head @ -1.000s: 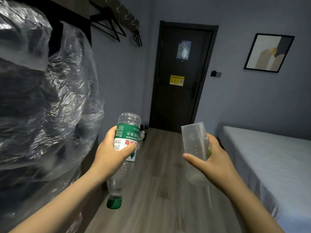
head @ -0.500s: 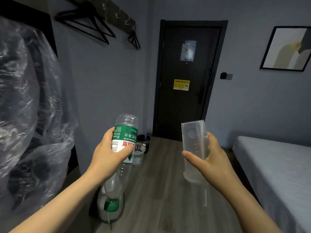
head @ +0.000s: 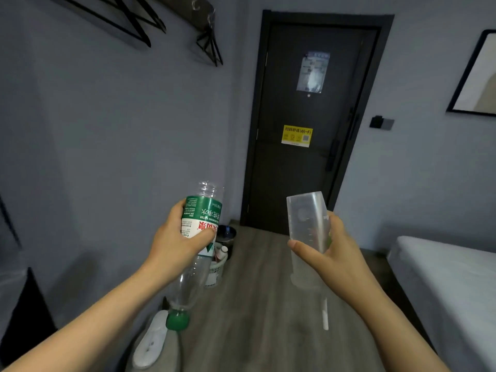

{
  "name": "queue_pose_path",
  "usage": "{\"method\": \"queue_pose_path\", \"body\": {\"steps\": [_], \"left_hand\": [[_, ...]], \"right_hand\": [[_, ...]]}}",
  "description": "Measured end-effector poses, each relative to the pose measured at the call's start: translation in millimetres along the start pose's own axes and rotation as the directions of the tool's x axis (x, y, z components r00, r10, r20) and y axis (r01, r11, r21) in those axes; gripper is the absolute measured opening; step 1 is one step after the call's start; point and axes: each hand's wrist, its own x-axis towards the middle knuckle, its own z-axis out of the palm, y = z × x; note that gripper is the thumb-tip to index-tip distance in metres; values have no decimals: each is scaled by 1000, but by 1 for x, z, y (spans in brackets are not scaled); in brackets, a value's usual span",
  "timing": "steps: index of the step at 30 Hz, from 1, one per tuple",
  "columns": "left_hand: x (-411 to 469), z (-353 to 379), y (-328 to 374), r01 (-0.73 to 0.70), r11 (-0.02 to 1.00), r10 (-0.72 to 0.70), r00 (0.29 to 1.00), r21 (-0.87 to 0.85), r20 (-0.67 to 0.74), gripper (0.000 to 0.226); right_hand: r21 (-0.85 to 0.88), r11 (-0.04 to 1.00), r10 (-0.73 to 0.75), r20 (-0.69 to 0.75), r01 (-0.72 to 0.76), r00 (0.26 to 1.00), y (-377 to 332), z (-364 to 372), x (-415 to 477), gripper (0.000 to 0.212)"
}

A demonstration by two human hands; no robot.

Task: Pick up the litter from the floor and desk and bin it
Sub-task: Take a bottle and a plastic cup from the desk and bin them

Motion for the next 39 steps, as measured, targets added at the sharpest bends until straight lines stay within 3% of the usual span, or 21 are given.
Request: {"method": "queue_pose_path", "body": {"steps": [6, 22, 35, 39], "left_hand": [[99, 52, -37, 35, 999, -36, 999, 22, 10, 56], [358, 191, -91, 86, 991, -78, 994, 103, -80, 57], [548, 236, -183, 173, 979, -161, 981, 112, -109, 65], [620, 236, -223, 220, 971, -208, 970, 97, -123, 57]], "right_hand": [[-31, 999, 28, 16, -28, 999, 51, 22, 100, 64], [-12, 1000, -7, 162, 10, 987, 194, 57, 417, 75], [-44, 999, 29, 273, -17, 962, 268, 162, 609, 78], [-69, 996, 76, 325, -57, 943, 279, 207, 676, 76]]}}
